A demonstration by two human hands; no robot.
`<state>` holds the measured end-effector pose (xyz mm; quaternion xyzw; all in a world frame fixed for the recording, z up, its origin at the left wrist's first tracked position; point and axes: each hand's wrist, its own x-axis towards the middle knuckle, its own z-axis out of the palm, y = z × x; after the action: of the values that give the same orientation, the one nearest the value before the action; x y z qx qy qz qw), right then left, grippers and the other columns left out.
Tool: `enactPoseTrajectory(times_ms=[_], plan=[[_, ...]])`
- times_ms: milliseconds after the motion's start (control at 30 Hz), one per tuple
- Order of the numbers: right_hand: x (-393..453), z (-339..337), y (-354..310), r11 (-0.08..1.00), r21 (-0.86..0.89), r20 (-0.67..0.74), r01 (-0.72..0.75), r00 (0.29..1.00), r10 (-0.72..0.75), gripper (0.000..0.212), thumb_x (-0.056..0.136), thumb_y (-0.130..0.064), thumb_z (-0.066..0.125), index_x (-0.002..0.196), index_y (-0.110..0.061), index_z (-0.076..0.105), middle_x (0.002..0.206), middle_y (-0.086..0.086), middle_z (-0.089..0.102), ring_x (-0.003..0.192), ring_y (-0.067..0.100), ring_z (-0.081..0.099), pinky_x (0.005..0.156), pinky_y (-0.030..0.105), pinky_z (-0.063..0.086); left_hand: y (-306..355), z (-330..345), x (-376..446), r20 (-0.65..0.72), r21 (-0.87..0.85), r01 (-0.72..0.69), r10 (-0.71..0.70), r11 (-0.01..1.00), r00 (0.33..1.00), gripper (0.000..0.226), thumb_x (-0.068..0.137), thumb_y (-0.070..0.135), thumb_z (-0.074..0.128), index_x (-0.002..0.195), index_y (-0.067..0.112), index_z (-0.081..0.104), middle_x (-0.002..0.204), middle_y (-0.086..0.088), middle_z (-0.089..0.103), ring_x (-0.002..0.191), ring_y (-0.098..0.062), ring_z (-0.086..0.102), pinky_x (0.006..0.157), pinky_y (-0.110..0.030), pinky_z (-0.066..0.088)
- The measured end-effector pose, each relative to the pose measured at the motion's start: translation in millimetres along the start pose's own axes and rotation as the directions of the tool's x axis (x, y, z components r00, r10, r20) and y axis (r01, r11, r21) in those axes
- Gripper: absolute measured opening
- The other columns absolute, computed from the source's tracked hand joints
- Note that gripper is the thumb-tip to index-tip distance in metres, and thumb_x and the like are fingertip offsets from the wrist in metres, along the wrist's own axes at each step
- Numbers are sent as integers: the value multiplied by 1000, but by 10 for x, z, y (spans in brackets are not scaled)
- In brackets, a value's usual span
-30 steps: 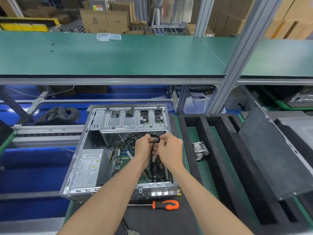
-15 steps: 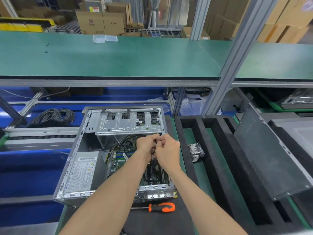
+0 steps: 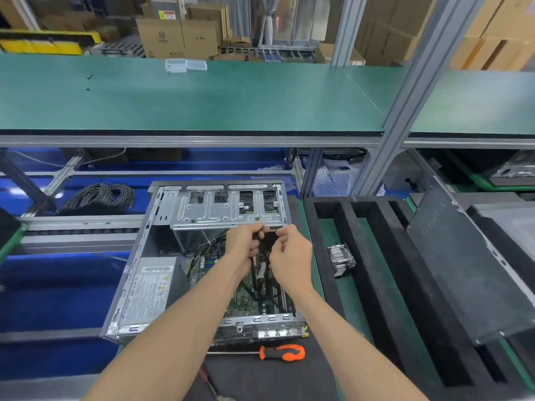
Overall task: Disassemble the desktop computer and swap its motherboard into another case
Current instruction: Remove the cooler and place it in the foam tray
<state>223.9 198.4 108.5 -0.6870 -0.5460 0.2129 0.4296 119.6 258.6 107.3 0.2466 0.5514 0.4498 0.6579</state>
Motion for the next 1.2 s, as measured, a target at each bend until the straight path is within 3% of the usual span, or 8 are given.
enactPoseTrajectory(times_ms=[133, 300, 467, 633, 733, 867, 1067, 1200], plan=[[-40, 13, -32, 1000, -11, 141, -8, 990, 9, 30, 85, -6, 55, 111, -20, 59, 95, -7, 65, 88, 12, 61, 80, 32, 50, 250, -89, -100, 93, -40, 14, -10, 999, 996, 23, 100, 20, 55, 89, 2, 66, 60, 3, 52, 40, -5, 23, 36, -18, 15], [-67, -13, -149, 975, -206, 405, 85, 914, 6, 57, 76, -45, 56, 130, -45, 38, 102, -17, 68, 90, 15, 64, 77, 39, 51, 494, -63, -289, 205, -162, 19, 14, 987, 979, 23, 101, 20, 51, 90, 3, 62, 59, 5, 50, 38, -4, 21, 37, -17, 15], [-30, -2, -110, 931, -304, 464, 200, 885, -38, 20, 88, -52, 60, 95, -34, 58, 85, -13, 69, 84, 15, 64, 76, 37, 54, 627, -97, -337, 275, -256, -36, 108, 966, 955, 26, 100, 21, 48, 84, 7, 63, 60, 4, 48, 40, -4, 21, 36, -17, 16], [-22, 0, -71, 919, -285, 529, 274, 844, -88, 15, 100, -41, 53, 90, -32, 61, 81, -6, 67, 83, 22, 59, 74, 38, 53, 596, -265, -268, 245, -218, -118, 172, 969, 954, 36, 101, 27, 47, 86, 3, 68, 69, -5, 59, 44, -7, 36, 40, -17, 24], [26, -35, -61, 933, -229, 543, 276, 832, -113, 27, 100, -40, 55, 86, -19, 65, 71, 1, 65, 71, 23, 59, 68, 41, 53, 529, -359, -215, 227, -178, -121, 161, 977, 960, 57, 104, 42, 36, 111, -5, 67, 95, -15, 73, 75, -18, 66, 68, -27, 47], [94, -70, -71, 954, -166, 541, 251, 832, -125, 39, 100, -37, 57, 74, -10, 66, 62, 6, 64, 60, 21, 58, 65, 39, 50, 341, -475, -162, 295, -64, -14, 32, 998, 955, 67, 104, 55, 25, 122, 5, 66, 114, -18, 72, 112, -29, 67, 94, -40, 47], [113, -104, -76, 988, -62, 467, 142, 879, -97, 35, 102, -31, 54, 76, -11, 63, 65, 7, 65, 53, 20, 63, 57, 41, 54, 126, -501, -47, 338, 94, 48, -78, 994, 938, 61, 104, 45, 34, 78, 8, 75, 92, -13, 73, 79, -22, 69, 73, -34, 51], [112, -82, -63, 995, -25, 381, 96, 921, -79, 29, 102, -19, 52, 76, -6, 60, 67, 12, 66, 65, 28, 66, 67, 47, 55, 60, -511, 110, 234, 300, 45, -119, 953, 965, 44, 104, 40, 46, 87, 7, 71, 74, -9, 69, 62, -20, 66, 58, -31, 53]])
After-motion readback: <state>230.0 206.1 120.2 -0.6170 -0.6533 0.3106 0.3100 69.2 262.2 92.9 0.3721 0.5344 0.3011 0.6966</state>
